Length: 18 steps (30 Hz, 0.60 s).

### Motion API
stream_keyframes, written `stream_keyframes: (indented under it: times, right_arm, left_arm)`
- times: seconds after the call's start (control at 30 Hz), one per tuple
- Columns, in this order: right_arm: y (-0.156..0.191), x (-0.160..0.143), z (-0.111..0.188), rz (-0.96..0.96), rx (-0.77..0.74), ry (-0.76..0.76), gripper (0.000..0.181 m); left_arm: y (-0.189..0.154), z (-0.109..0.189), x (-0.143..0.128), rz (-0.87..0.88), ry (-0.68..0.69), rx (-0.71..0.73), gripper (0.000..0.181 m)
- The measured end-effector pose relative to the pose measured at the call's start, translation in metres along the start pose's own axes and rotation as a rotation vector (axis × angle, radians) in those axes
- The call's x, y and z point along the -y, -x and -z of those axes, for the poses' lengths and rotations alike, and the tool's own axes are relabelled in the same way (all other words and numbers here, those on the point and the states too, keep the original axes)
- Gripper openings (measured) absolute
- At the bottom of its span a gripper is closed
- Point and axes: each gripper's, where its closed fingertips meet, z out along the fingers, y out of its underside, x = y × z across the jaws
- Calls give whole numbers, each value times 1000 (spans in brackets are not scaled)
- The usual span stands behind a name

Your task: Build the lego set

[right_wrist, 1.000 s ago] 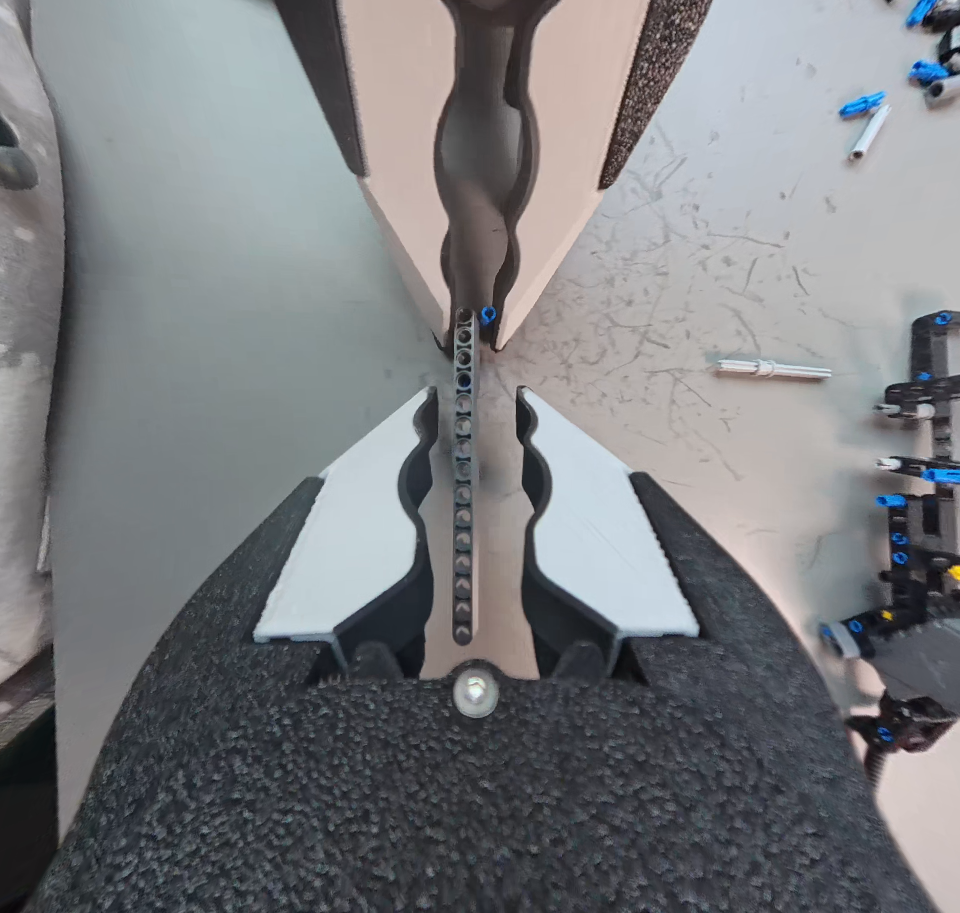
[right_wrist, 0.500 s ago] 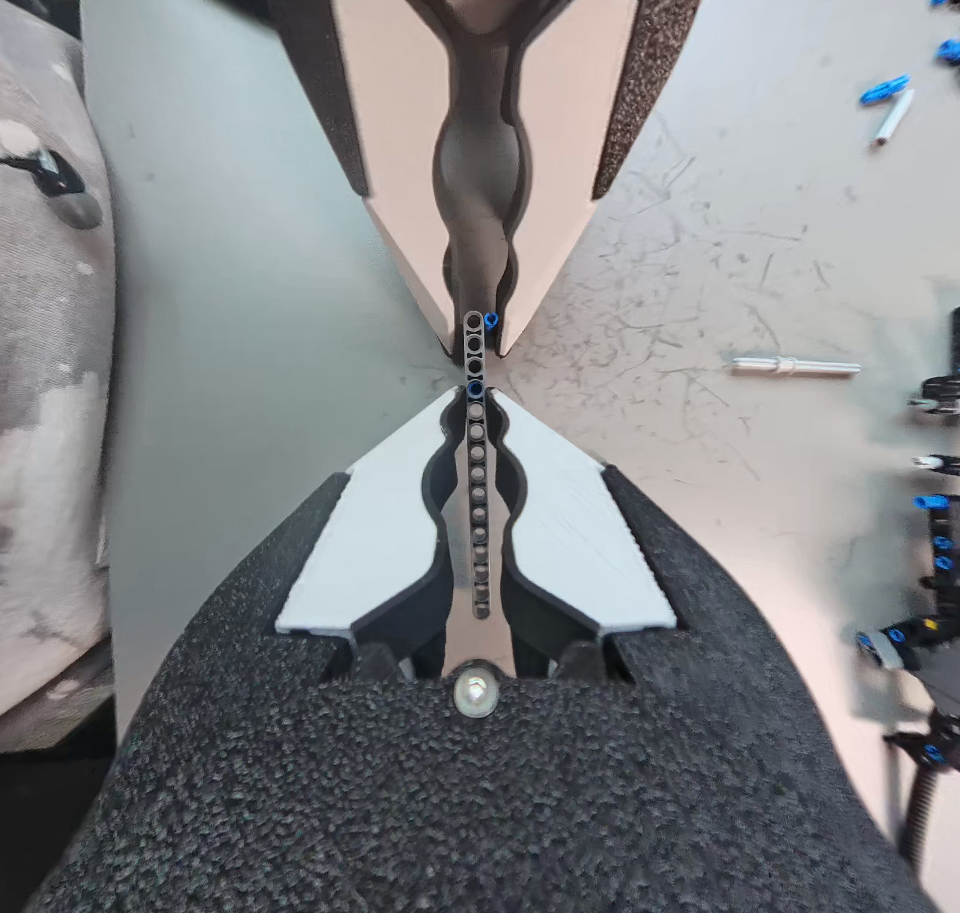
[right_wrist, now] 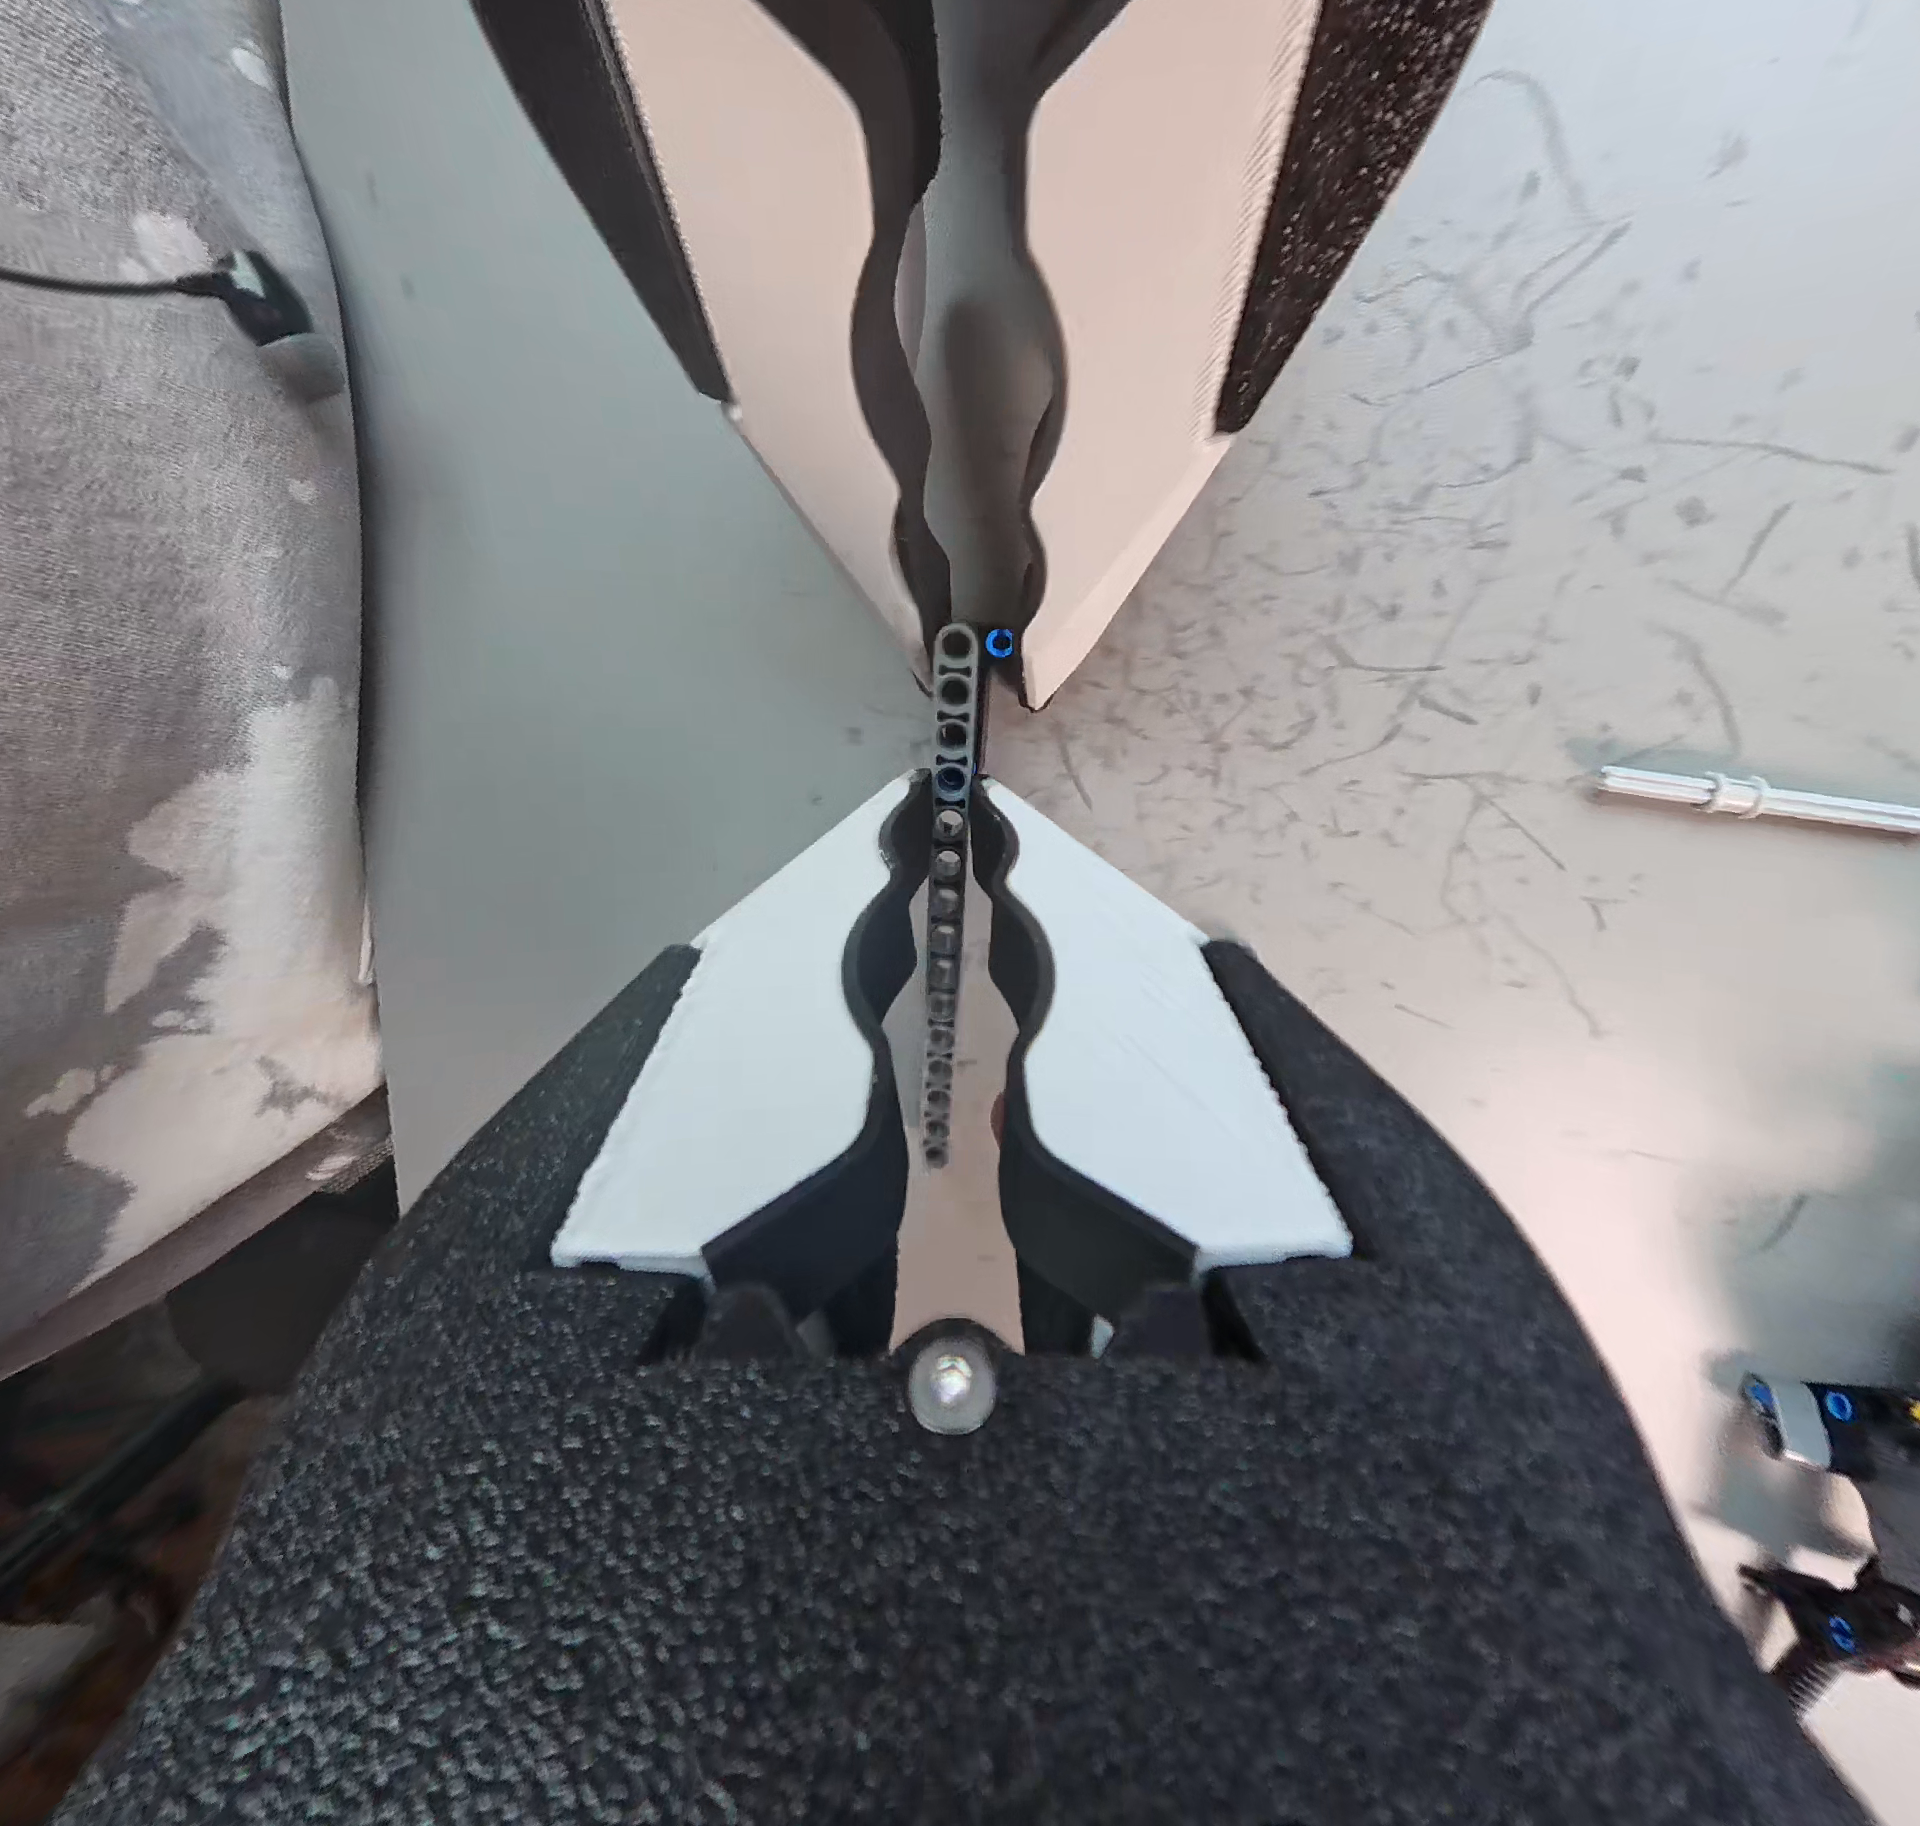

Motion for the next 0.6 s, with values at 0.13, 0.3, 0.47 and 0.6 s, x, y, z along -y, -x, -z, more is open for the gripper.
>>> stream_keyframes:
  times: [0.13, 0.3, 0.47, 0.6]
  right_arm:
    - [1, -1, -1, -21, -17, 14, 7]
    - [0, 1, -4, -18, -58, 36, 5]
    - [0, -1, -9, -64, -100, 28, 6]
    - [-1, 0, -9, -66, -127, 4, 6]
  left_arm:
    - [-1, 0, 0, 15, 1, -13, 16]
    - [0, 0, 0, 27, 0, -6, 16]
    - [-1, 0, 0, 20, -1, 2, 17]
    - [-2, 0, 0, 34, -2, -20, 17]
